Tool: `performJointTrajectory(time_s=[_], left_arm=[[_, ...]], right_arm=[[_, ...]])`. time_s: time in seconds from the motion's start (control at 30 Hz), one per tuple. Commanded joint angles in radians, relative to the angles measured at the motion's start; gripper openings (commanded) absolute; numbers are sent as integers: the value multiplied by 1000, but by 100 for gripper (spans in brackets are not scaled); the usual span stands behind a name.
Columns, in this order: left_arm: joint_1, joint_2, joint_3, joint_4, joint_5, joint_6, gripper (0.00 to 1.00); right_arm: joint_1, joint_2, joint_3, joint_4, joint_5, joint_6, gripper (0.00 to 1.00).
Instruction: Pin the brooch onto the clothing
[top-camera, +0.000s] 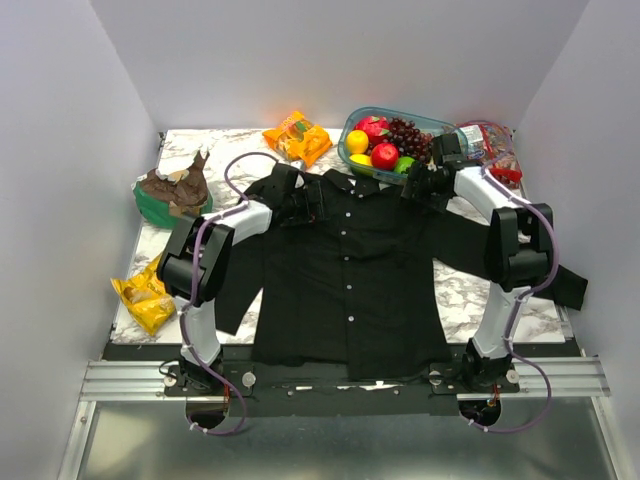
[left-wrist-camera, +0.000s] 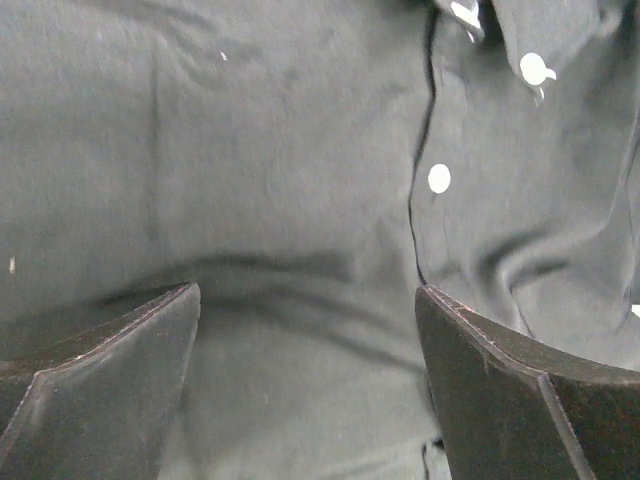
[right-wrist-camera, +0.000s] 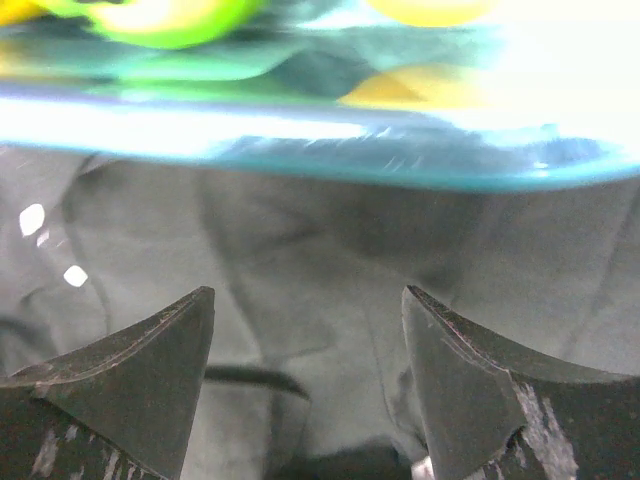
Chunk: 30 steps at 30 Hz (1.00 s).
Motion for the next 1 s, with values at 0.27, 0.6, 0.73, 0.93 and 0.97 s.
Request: performJointTrajectory(time_s=[0.27,0.6,0.73,0.93,0.97], left_arm=[[2,-448,-9,-334,-150,235,99],[285,-536,-135,-477,-498,385,99],[374,-439,-118,-491,-509,427,95],[401,-329,-89,-488,-446,444,88],[401,-315,-86,-488,-452,447,87]], right_arm=[[78,-522,-215,99,-88,-116,83],[78,-990,-561,231,-139,-106,85],[78,-1039,-498,159,-85,-165,87],[78,-1082,-438,150,-110,-156,87],[78,-1084,-435,151,-114,-145,87]])
